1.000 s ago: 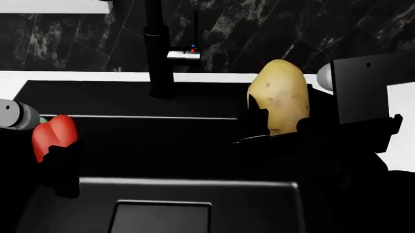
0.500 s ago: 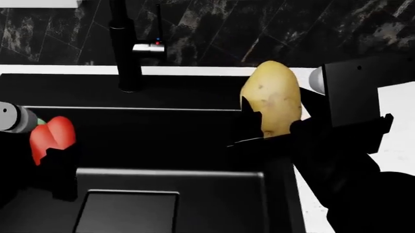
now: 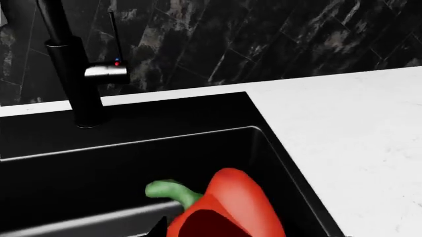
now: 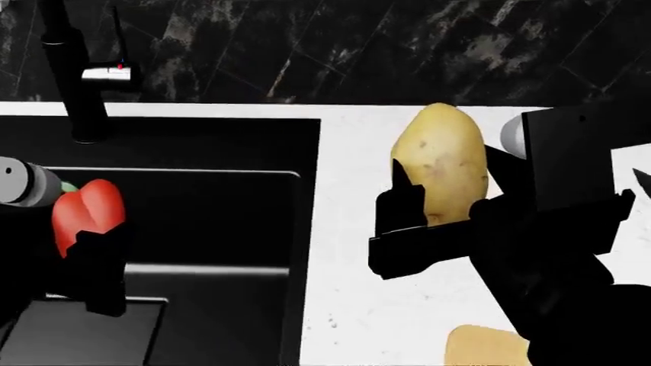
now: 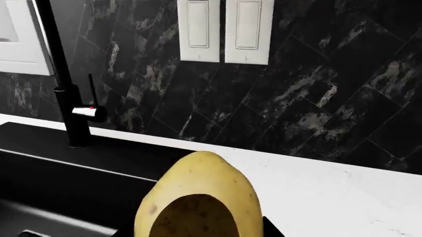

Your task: Pick the vegetables from the sink and place them on the cutting board.

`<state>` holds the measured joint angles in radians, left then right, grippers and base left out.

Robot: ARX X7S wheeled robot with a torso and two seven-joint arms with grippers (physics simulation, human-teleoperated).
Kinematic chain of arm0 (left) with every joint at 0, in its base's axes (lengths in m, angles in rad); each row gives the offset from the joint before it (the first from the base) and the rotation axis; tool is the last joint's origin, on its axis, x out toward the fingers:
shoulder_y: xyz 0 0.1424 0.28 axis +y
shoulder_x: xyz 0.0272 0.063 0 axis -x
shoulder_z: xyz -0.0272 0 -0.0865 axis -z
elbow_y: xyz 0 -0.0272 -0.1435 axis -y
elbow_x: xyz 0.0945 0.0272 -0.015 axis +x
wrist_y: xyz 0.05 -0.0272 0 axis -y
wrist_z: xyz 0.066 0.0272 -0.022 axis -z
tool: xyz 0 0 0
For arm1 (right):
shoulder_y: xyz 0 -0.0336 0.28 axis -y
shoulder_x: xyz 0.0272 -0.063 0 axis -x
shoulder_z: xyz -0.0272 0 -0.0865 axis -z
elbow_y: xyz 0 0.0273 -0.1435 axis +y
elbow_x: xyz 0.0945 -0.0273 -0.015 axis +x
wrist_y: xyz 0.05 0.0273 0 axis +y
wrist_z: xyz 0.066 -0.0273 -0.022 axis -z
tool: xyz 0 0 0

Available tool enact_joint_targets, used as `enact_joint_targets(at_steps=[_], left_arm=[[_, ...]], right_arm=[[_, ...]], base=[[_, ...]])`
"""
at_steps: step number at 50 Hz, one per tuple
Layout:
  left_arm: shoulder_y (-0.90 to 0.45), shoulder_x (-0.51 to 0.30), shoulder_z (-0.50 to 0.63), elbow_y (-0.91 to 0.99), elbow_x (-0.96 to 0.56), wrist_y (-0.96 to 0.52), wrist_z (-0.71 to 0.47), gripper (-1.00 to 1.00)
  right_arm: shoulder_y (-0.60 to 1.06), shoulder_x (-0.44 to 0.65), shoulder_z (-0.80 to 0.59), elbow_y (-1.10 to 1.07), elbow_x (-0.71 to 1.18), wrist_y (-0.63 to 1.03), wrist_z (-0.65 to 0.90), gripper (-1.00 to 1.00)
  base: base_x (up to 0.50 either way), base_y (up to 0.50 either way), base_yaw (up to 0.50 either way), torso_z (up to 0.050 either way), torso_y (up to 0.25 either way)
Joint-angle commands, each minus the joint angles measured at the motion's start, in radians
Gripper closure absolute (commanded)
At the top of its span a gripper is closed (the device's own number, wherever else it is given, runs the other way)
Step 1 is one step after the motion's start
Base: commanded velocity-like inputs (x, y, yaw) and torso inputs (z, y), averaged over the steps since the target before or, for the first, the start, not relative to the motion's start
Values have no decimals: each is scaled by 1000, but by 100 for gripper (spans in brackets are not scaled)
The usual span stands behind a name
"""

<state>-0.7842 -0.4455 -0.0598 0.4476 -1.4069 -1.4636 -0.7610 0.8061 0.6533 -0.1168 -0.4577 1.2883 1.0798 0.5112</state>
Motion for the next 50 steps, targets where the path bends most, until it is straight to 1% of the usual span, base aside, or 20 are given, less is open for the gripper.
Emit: enact_joint_targets(at_steps=[1, 5, 7, 13, 15, 29, 41, 43, 47, 48, 49, 50], left_arm=[[-19, -6, 10, -2, -52, 10, -40, 100], [-31, 2, 31, -12, -41, 17, -40, 100], [-34, -11, 18, -9, -80, 9, -60, 100], [-36, -3, 40, -12, -61, 28, -54, 100], [-33, -12, 34, -9, -84, 26, -63, 100], [-33, -27, 55, -10, -90, 51, -66, 100], [-19, -43, 59, -1, -107, 69, -73, 100], [-15, -41, 66, -3, -89, 77, -61, 100], [-20, -38, 79, -8, -77, 84, -56, 100], [-27, -31, 90, -13, -65, 86, -53, 100], [-29, -30, 91, -13, -70, 86, -57, 100], [-28, -42, 80, -9, -96, 81, -66, 100]], right_arm=[[-7, 19, 17, -18, 10, 9, 6, 100], [-13, 19, 11, -12, 3, 6, -1, 100], [-13, 18, 11, -10, 6, 7, 4, 100], [-7, 20, 15, -5, 21, 14, 20, 100], [-7, 20, 13, -5, 23, 14, 20, 100], [-15, 22, 6, 0, 12, 4, 13, 100], [-25, 16, -6, 6, 3, -6, 6, 100], [-25, 14, -16, 12, 3, -1, 0, 100], [29, 6, -54, 45, 53, 68, 20, 100], [87, -4, -79, 67, 92, 121, 45, 100], [110, -6, -89, 75, 109, 141, 49, 100], [144, -13, -101, 94, 141, 173, 71, 100]], base=[[0, -500, 0, 0, 0], [0, -500, 0, 0, 0], [-2, -500, 0, 0, 0], [-195, -500, 0, 0, 0], [-207, -500, 0, 0, 0], [-196, -497, 0, 0, 0], [-97, -68, 0, 0, 0], [0, -4, 0, 0, 0], [0, 0, 0, 0, 0], [0, 0, 0, 0, 0], [0, 0, 0, 0, 0], [0, 0, 0, 0, 0]])
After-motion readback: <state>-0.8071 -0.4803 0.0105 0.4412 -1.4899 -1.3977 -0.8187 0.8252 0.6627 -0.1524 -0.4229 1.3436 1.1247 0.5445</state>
